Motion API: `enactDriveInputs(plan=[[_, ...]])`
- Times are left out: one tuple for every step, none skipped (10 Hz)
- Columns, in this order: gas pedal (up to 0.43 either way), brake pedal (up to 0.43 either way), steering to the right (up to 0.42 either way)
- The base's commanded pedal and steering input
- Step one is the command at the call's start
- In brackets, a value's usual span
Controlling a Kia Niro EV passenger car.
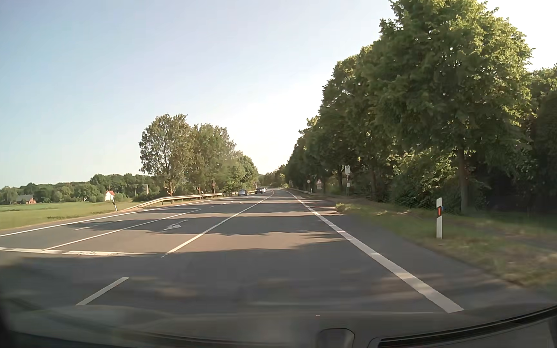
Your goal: Follow the waypoints while adhering to traffic rules and regulations
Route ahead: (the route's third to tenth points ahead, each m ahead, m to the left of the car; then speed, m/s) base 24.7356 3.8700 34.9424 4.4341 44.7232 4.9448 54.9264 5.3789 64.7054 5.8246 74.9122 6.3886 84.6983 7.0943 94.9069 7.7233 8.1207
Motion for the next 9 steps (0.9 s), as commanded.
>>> enactDriveInputs(plan=[[0.26,0.006,-0.044],[0.268,0.006,-0.049],[0.268,0.006,-0.05],[0.28,0.006,-0.049],[0.28,0.006,-0.046],[0.28,0.006,-0.035],[0.28,0.006,-0.028],[0.28,0.006,-0.025],[0.28,0.006,-0.021]])
